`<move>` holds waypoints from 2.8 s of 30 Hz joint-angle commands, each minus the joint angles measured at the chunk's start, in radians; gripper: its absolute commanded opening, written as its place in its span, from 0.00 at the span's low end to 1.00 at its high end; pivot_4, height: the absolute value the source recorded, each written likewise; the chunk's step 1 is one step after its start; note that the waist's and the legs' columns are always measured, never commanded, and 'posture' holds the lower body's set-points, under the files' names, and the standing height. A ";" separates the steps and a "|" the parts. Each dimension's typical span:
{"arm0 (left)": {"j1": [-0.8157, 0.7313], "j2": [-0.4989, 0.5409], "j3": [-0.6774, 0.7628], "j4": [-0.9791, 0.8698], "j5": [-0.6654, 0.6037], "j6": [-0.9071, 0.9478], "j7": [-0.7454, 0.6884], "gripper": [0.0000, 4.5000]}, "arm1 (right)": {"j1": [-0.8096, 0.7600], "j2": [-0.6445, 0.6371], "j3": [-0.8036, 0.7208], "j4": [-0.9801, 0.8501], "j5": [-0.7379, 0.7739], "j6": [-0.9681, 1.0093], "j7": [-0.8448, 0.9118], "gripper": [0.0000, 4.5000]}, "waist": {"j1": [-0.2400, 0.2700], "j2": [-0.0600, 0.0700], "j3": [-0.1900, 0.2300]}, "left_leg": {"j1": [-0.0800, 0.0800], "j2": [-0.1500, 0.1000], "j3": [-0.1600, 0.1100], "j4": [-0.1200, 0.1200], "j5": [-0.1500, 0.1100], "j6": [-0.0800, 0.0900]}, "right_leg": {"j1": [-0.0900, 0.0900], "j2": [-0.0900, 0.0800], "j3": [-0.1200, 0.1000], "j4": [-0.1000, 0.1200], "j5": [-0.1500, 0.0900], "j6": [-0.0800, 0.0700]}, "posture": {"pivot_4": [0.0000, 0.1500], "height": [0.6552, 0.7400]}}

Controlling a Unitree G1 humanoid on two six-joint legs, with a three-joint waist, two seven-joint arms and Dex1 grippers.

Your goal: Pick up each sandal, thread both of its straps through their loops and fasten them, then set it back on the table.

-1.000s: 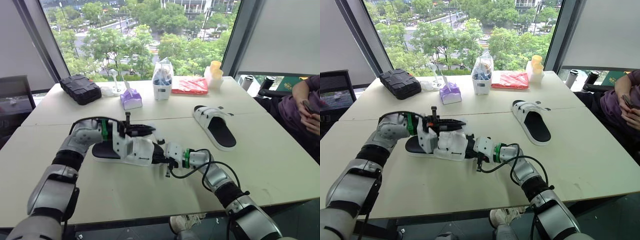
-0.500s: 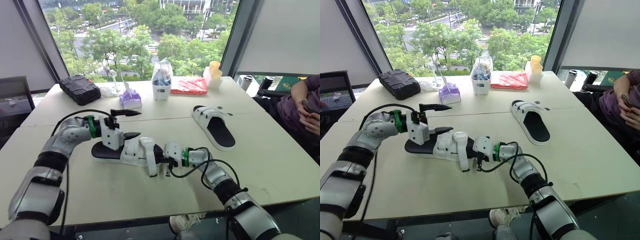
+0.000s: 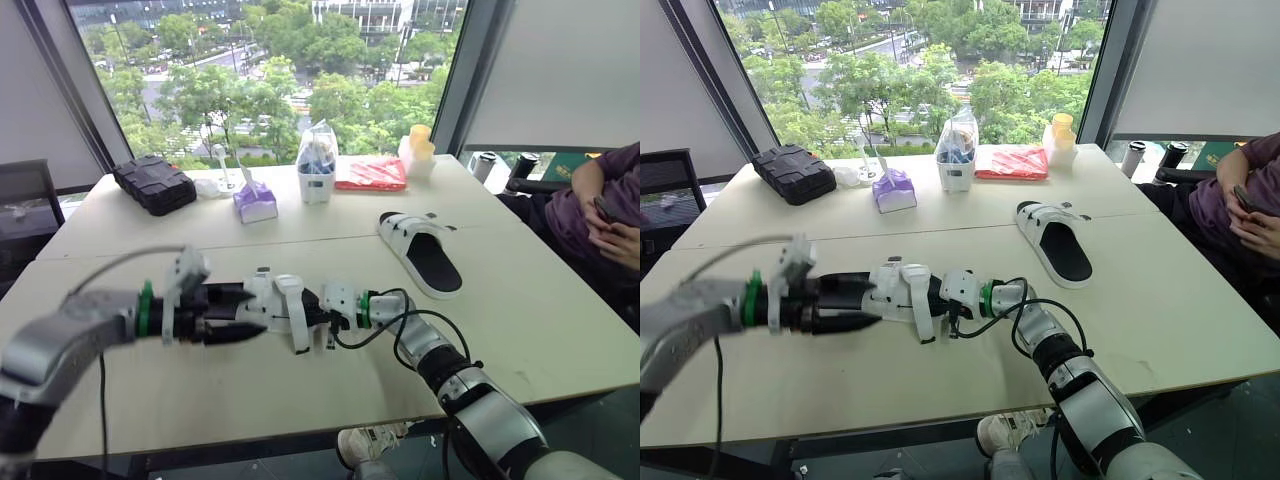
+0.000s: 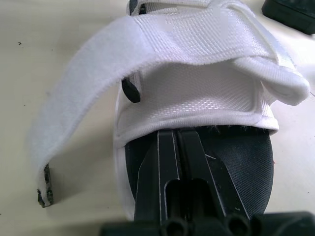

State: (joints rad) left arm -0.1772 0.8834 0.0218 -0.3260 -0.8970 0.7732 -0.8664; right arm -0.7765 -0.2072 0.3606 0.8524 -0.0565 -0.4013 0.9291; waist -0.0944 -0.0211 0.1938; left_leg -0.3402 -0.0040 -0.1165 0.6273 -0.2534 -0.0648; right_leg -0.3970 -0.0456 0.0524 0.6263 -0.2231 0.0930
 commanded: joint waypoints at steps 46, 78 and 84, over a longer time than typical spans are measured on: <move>-0.606 -0.283 -0.086 0.535 0.208 0.189 -0.134 0.01 | 0.038 -0.015 0.012 0.063 -0.062 0.045 -0.006 0.00 | -0.002 0.000 -0.001 | -0.014 -0.001 0.001 0.002 0.000 0.000 | -0.008 0.000 0.000 -0.015 0.000 0.000 | 1.00 1.00; -0.752 -0.294 -0.179 0.901 0.404 0.161 -0.527 0.01 | 0.088 -0.017 0.015 -0.001 -0.063 0.078 -0.010 0.00 | -0.002 0.000 -0.001 | -0.013 -0.001 0.000 -0.006 0.000 0.000 | -0.011 0.001 -0.001 -0.012 0.000 0.001 | 1.00 1.00; -0.733 -0.286 -0.213 0.894 0.443 0.139 -0.559 0.01 | 0.085 -0.011 0.017 0.018 -0.068 0.074 -0.019 0.00 | -0.004 0.000 -0.001 | -0.013 -0.002 0.000 -0.006 0.000 0.000 | -0.011 0.001 -0.001 -0.012 0.000 0.001 | 1.00 1.00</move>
State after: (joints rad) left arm -0.9129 0.5879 -0.1843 0.5874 -0.4611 0.9206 -1.4052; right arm -0.7356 -0.2047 0.3440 0.7862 -0.0564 -0.3961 0.9183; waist -0.0989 -0.0208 0.1929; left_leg -0.3528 -0.0055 -0.1163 0.6207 -0.2533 -0.0648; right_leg -0.4078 -0.0448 0.0518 0.6140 -0.2226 0.0936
